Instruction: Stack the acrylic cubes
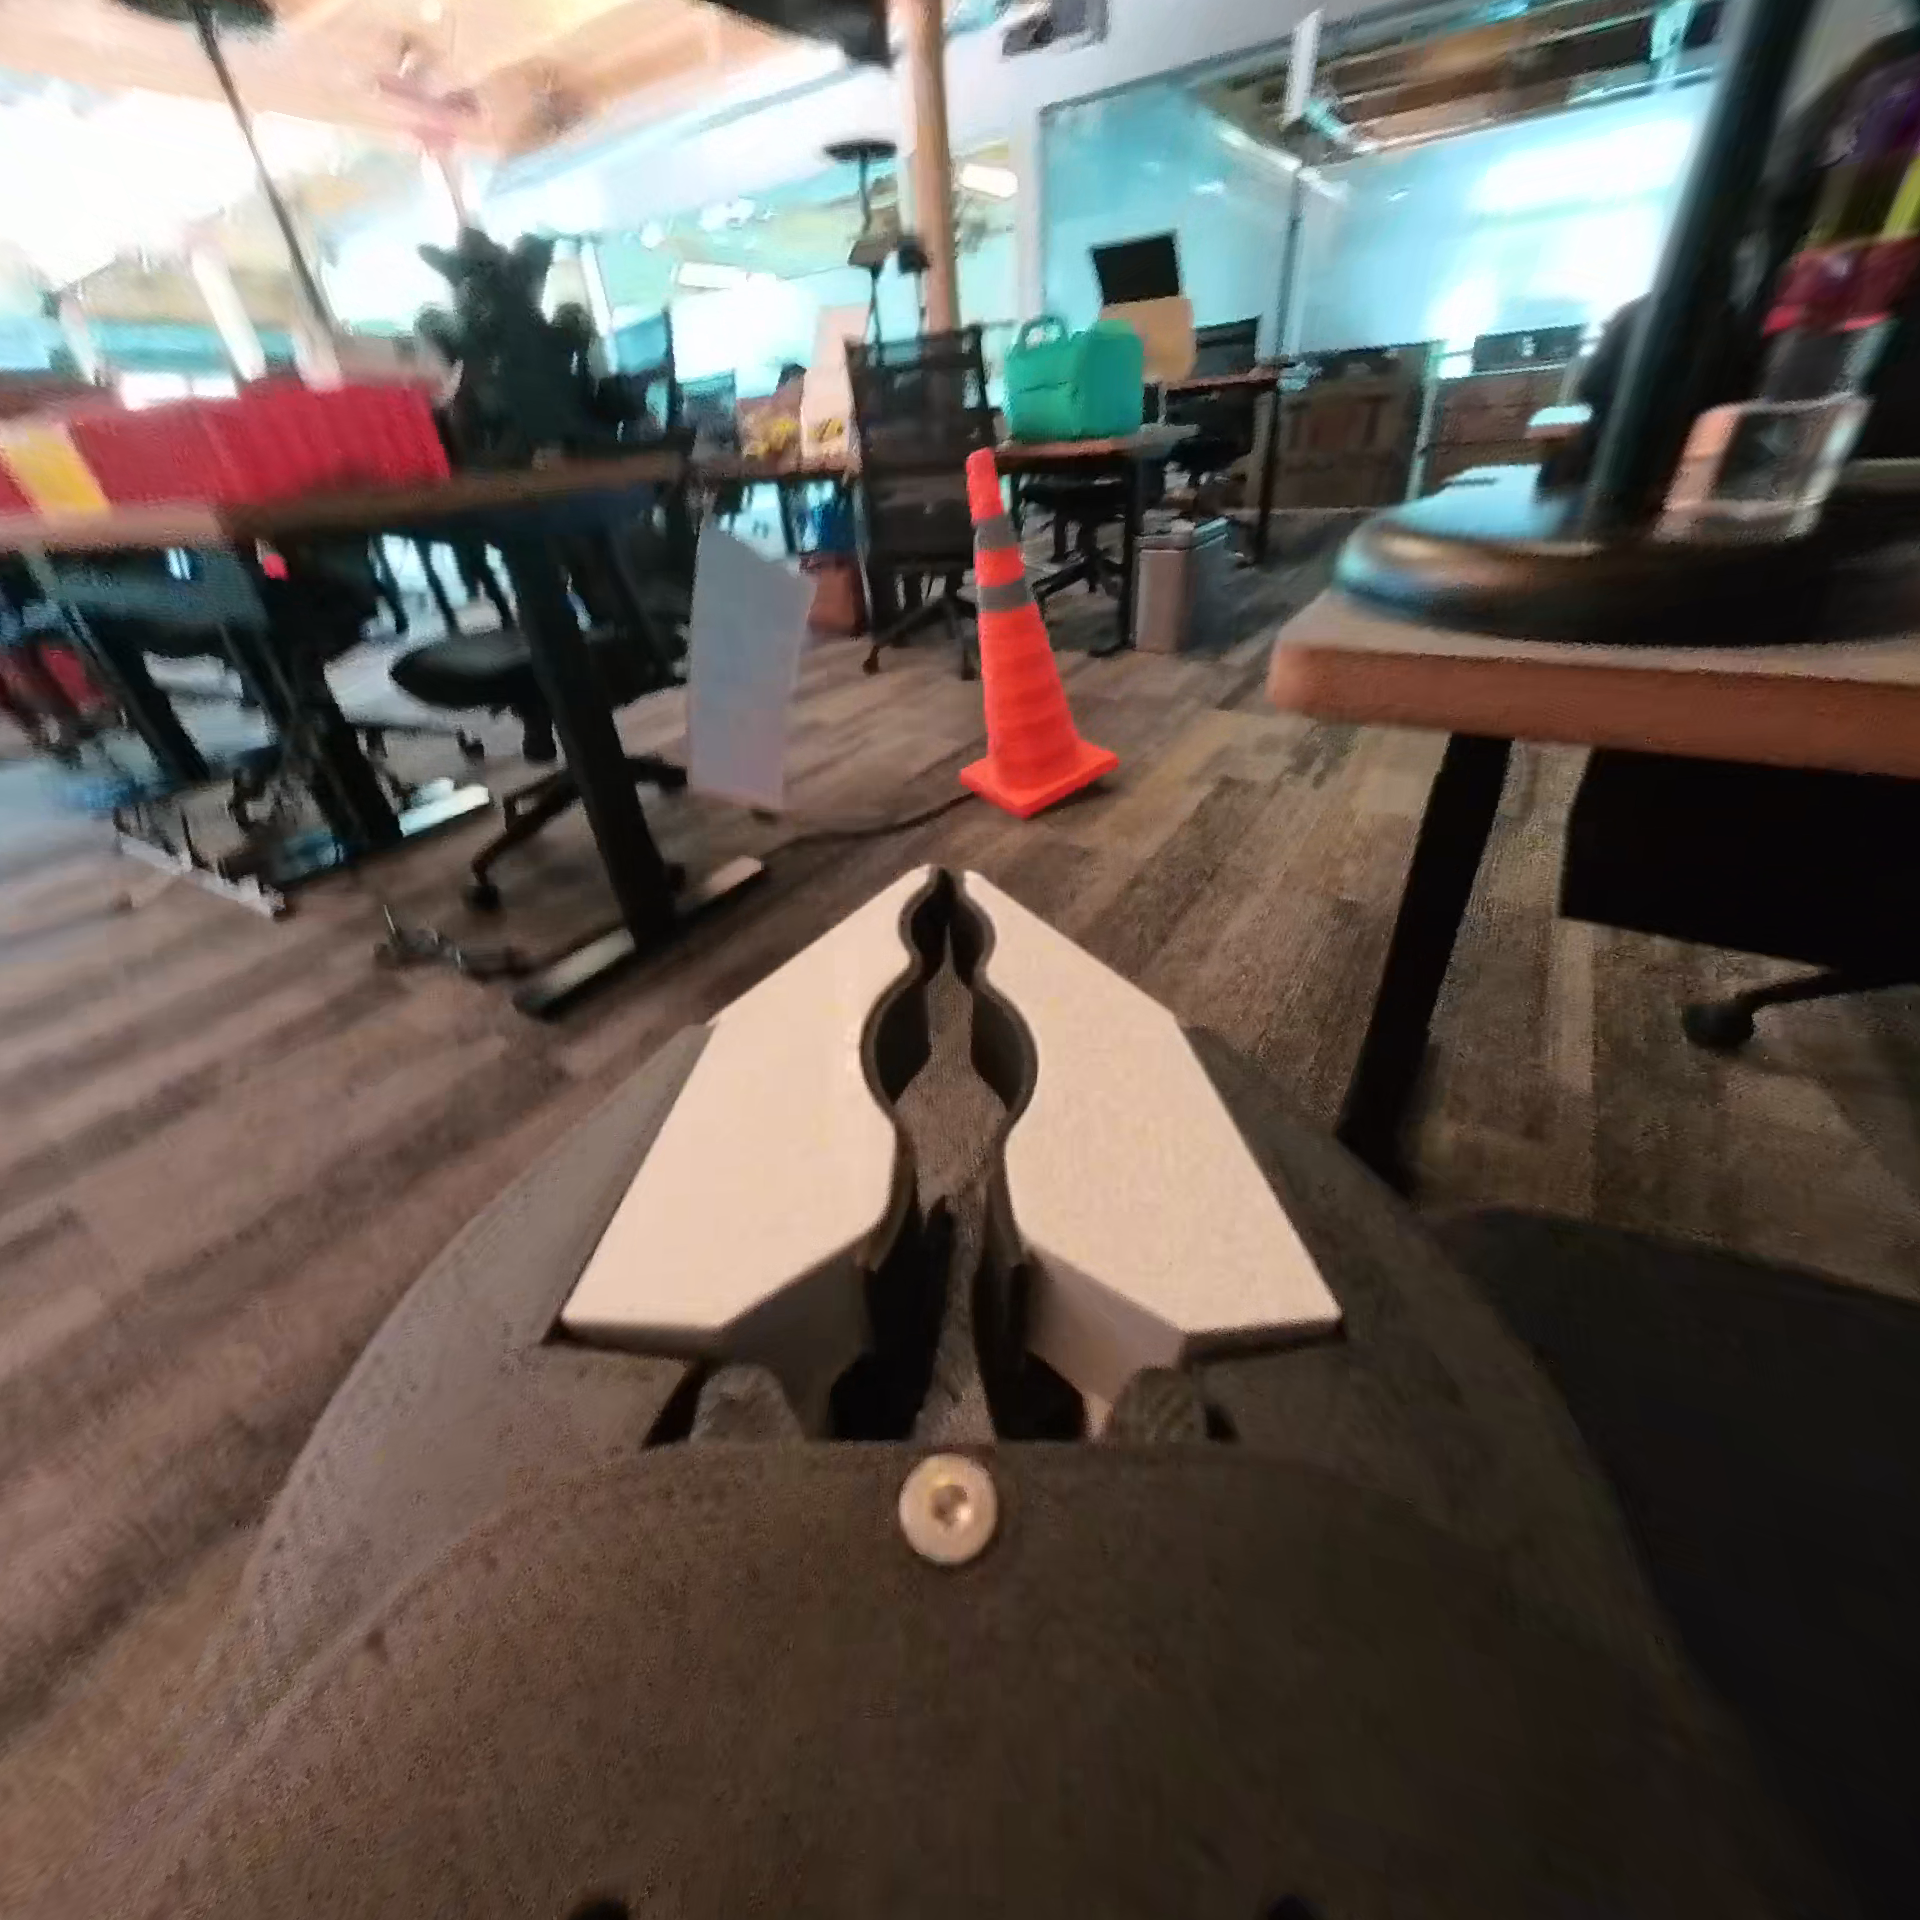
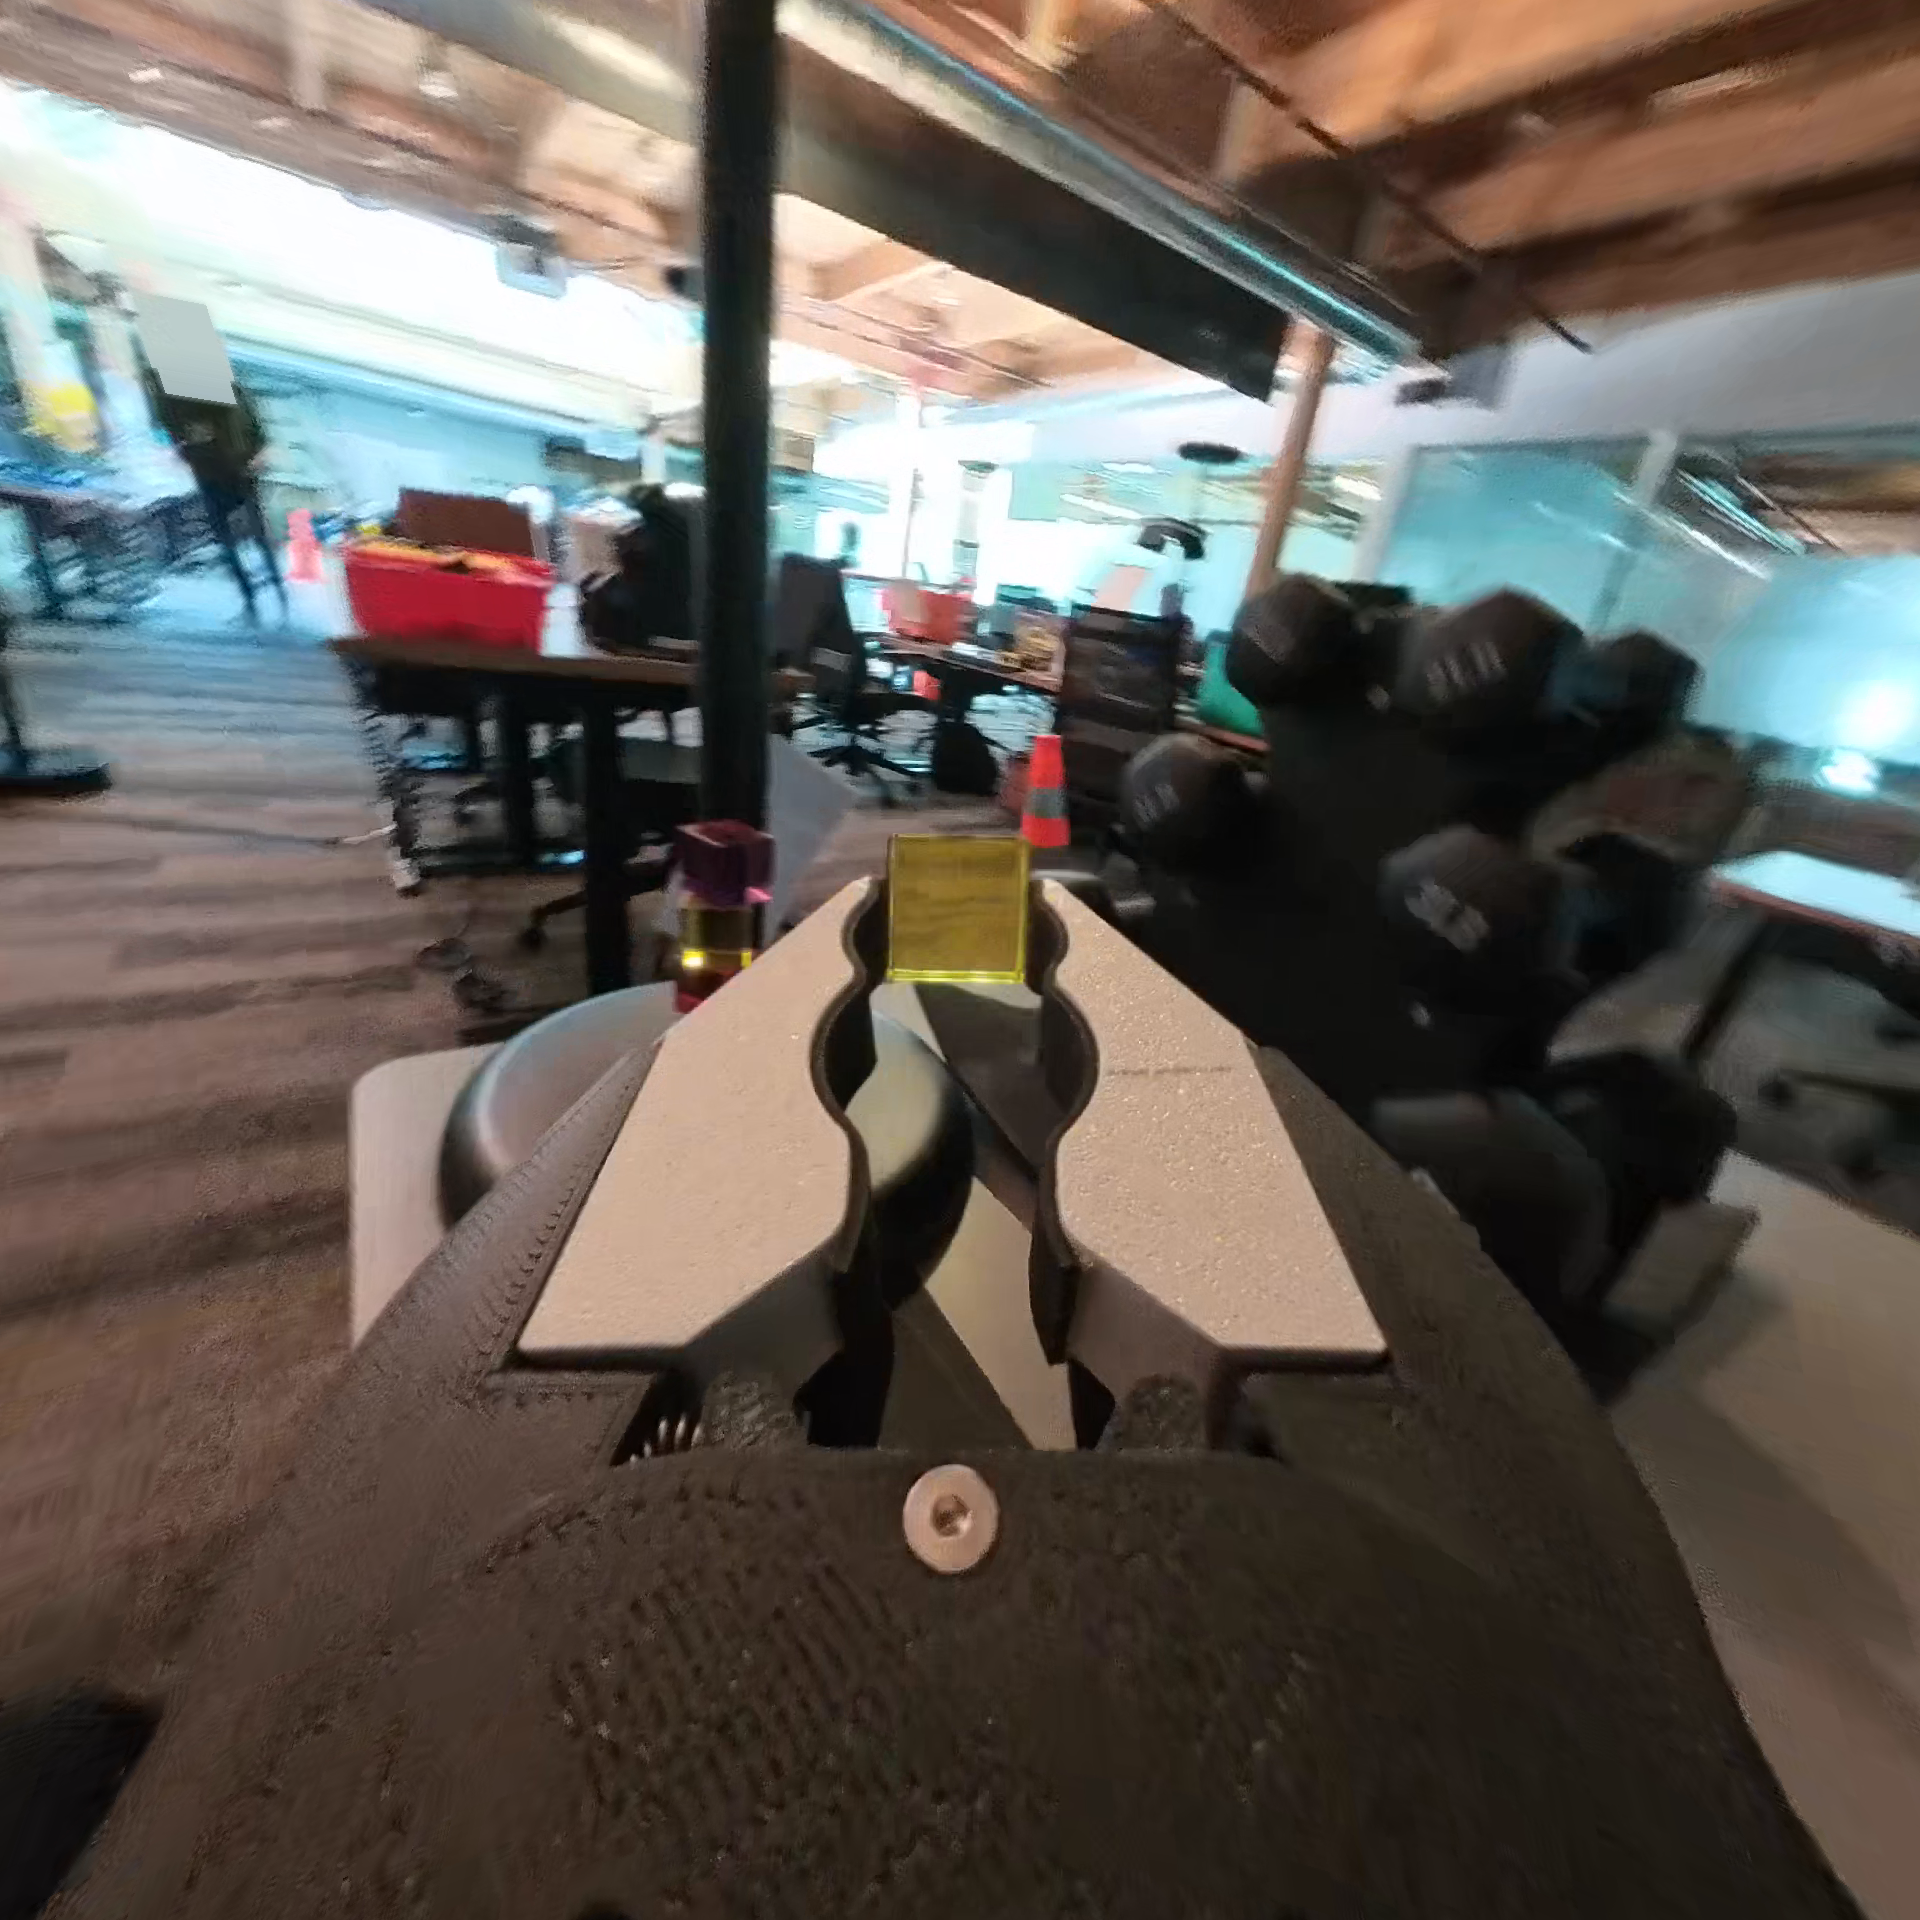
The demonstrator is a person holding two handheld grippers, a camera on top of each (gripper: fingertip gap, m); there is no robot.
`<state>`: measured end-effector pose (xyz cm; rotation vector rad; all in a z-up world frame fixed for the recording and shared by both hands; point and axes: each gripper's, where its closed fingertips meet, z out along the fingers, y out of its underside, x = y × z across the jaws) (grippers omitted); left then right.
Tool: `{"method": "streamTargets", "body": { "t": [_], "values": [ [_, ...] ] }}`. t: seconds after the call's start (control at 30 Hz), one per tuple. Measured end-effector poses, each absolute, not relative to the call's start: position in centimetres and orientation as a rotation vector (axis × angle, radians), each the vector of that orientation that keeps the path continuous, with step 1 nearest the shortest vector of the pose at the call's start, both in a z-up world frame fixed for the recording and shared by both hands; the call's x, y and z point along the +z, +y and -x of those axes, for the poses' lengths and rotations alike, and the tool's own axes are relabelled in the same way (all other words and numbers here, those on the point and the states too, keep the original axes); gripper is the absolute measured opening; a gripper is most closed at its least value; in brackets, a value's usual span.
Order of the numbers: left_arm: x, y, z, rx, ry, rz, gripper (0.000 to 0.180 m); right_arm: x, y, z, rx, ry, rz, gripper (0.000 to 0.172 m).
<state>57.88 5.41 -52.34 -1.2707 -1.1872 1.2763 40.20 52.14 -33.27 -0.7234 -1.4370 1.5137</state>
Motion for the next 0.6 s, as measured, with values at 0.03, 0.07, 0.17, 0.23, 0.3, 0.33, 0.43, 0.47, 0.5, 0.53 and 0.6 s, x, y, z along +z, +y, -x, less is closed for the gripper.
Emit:
{"method": "streamTargets", "body": {
  "t": [0.03,0.07,0.17,0.23,0.3,0.33,0.43,0.47,0.5,0.53,0.6],
  "values": [
    [-50.7,6.1,-58.2,1.298,-1.133,1.277,0.0,-32.8,51.4,-40.6,1.526,-1.484,0.672,0.025],
    [-49.2,6.7,-58.4,1.301,-1.088,1.268,0.0,-32.5,50.4,-40.9,1.553,-1.535,0.628,0.025],
    [-45.7,8.7,-59.1,1.259,-1.027,1.211,0.0,-32.2,46.3,-41.2,1.654,-1.775,0.554,0.025],
    [-44.1,10.4,-59.5,1.226,-0.992,1.191,0.0,-32.4,43.9,-40.6,1.605,-1.964,0.489,0.025],
    [-43.2,12.2,-59.8,1.193,-0.954,1.203,0.0,-33.1,42.4,-39.1,1.5,-2.149,0.475,0.026],
    [-43.0,13.0,-60.0,1.183,-0.94,1.209,0.0,-33.2,41.8,-38.3,1.477,-2.224,0.492,0.025],
    [-42.8,14.9,-60.2,1.163,-0.905,1.222,0.0,-33.2,40.9,-35.5,1.452,-2.358,0.597,0.025],
    [-42.9,15.3,-60.1,1.16,-0.902,1.237,0.0,-33.3,40.6,-34.8,1.438,-2.412,0.62,0.025],
    [-43.2,15.4,-59.8,1.157,-0.913,1.257,0.0,-33.4,40.3,-34.1,1.417,-2.457,0.637,0.025],
    [-43.5,15.5,-59.5,1.148,-0.928,1.28,0.0,-33.5,40.1,-33.4,1.385,-2.493,0.657,0.024],
    [-43.9,15.4,-58.8,1.119,-0.952,1.31,0.0,-33.8,39.8,-32.1,1.314,-2.554,0.681,0.025]
  ]
}}
